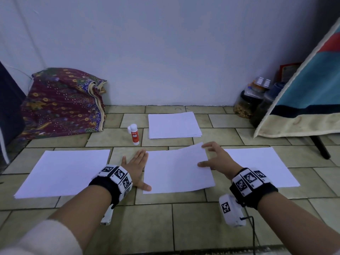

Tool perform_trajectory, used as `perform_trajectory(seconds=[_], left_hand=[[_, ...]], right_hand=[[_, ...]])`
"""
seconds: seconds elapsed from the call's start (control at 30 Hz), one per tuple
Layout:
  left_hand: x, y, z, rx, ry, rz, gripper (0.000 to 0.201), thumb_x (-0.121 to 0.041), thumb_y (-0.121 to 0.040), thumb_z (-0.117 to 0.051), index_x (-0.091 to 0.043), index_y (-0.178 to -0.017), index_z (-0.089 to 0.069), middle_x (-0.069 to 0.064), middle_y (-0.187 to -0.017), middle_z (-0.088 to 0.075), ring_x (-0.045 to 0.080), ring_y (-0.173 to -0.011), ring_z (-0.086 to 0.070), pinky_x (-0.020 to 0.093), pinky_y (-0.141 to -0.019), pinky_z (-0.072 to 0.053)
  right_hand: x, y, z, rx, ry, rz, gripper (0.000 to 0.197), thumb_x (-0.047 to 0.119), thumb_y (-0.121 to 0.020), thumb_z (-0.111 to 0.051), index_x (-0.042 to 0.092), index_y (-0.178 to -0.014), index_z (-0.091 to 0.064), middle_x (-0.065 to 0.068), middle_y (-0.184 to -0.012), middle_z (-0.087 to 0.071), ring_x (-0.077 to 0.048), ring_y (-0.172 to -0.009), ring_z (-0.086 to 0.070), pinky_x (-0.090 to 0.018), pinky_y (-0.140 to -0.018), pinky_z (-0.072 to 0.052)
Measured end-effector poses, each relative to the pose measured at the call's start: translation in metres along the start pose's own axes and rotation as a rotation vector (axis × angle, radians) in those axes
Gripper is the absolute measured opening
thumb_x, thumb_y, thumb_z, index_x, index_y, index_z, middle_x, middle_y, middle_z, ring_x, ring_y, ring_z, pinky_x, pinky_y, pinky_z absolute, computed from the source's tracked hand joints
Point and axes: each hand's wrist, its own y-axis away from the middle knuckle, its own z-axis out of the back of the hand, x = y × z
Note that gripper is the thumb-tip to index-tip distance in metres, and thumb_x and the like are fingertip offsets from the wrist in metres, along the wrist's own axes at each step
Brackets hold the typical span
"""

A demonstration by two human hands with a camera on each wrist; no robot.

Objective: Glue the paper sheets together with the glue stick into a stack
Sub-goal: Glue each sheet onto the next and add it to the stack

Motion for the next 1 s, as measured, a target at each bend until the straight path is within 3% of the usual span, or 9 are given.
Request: perform_trajectory(seconds=[0.13, 0.23, 0.3, 0.43, 0.5, 0.63, 0.77, 0.9, 1.0], left_hand=[[-0.001, 0.000, 0.001, -0.010, -0.001, 0.005, 0.127, -0.064, -0.078, -0.063, -0.007, -0.146, 0.028, 0.004, -0.154, 0.034, 0.018, -0.143, 0.028, 0.059, -0.115, 0.005], [0.001, 0.000, -0.002, -0.019, -0.001, 0.005, 0.132, -0.072, -0.073, -0.060, -0.007, -0.146, 0.027, 0.004, -0.154, 0.034, 0.018, -0.144, 0.027, 0.059, -0.115, 0.004], [0.001, -0.002, -0.005, -0.031, -0.012, 0.010, 0.142, -0.088, -0.055, -0.046, -0.006, -0.146, 0.028, 0.004, -0.154, 0.034, 0.017, -0.143, 0.027, 0.060, -0.115, 0.005], [0.002, -0.005, -0.011, -0.059, -0.026, 0.012, 0.144, -0.093, -0.057, -0.044, -0.006, -0.144, 0.030, 0.001, -0.149, 0.040, 0.017, -0.142, 0.030, 0.061, -0.114, 0.007], [0.000, -0.004, -0.009, -0.048, -0.022, 0.008, 0.142, -0.085, -0.063, -0.055, -0.007, -0.144, 0.030, 0.002, -0.151, 0.039, 0.017, -0.142, 0.031, 0.060, -0.114, 0.009], [-0.002, -0.005, -0.007, -0.036, -0.039, 0.028, 0.156, -0.091, -0.031, -0.037, -0.008, -0.145, 0.029, 0.004, -0.153, 0.036, 0.018, -0.142, 0.030, 0.060, -0.112, 0.009], [-0.003, -0.006, -0.009, -0.072, -0.034, 0.039, 0.143, -0.080, -0.062, -0.062, -0.008, -0.145, 0.029, 0.004, -0.154, 0.033, 0.017, -0.143, 0.028, 0.060, -0.112, 0.009], [-0.005, -0.007, -0.008, -0.084, -0.032, 0.056, 0.138, -0.075, -0.067, -0.064, -0.009, -0.146, 0.028, 0.004, -0.155, 0.032, 0.018, -0.144, 0.027, 0.059, -0.112, 0.009], [-0.005, -0.008, -0.007, -0.083, -0.032, 0.064, 0.139, -0.075, -0.066, -0.065, -0.009, -0.148, 0.025, 0.004, -0.155, 0.031, 0.018, -0.144, 0.026, 0.059, -0.112, 0.009]], right_hand=[[-0.004, 0.009, -0.005, 0.168, -0.065, -0.031, 0.027, 0.001, -0.077, -0.076, 0.016, -0.098, -0.069, -0.009, -0.118, -0.062, -0.021, -0.103, -0.061, -0.031, -0.087, -0.053], [-0.007, 0.006, -0.008, 0.148, 0.028, -0.043, 0.032, -0.003, -0.078, -0.073, 0.011, -0.107, -0.071, -0.007, -0.116, -0.063, -0.020, -0.101, -0.060, -0.024, -0.085, -0.049], [-0.007, 0.003, -0.006, 0.108, 0.067, -0.053, 0.037, -0.004, -0.078, -0.072, 0.011, -0.112, -0.070, -0.005, -0.112, -0.063, -0.018, -0.097, -0.060, -0.021, -0.081, -0.047], [-0.005, -0.004, 0.012, 0.017, 0.086, -0.012, 0.037, -0.002, -0.078, -0.071, 0.016, -0.111, -0.071, -0.005, -0.112, -0.064, -0.016, -0.091, -0.058, -0.015, -0.067, -0.045], [0.000, -0.005, 0.021, -0.019, 0.046, 0.017, 0.037, -0.005, -0.079, -0.070, 0.014, -0.111, -0.071, -0.005, -0.114, -0.064, -0.017, -0.093, -0.059, -0.019, -0.072, -0.049], [0.011, -0.015, 0.029, -0.089, -0.062, 0.075, 0.041, -0.010, -0.079, -0.068, 0.018, -0.109, -0.070, -0.009, -0.114, -0.065, -0.022, -0.098, -0.062, -0.032, -0.088, -0.053], [0.025, -0.037, 0.028, -0.149, -0.114, 0.106, 0.041, -0.008, -0.082, -0.065, 0.017, -0.115, -0.068, -0.008, -0.113, -0.064, -0.019, -0.092, -0.063, -0.016, -0.072, -0.055], [0.038, -0.081, 0.019, -0.218, -0.059, 0.093, 0.040, -0.004, -0.084, -0.064, 0.019, -0.116, -0.068, -0.011, -0.122, -0.063, -0.027, -0.104, -0.064, -0.040, -0.093, -0.053], [0.046, -0.111, 0.009, -0.273, 0.011, 0.077, 0.040, -0.003, -0.086, -0.063, 0.020, -0.117, -0.067, -0.009, -0.128, -0.059, -0.024, -0.112, -0.058, -0.027, -0.096, -0.047]])
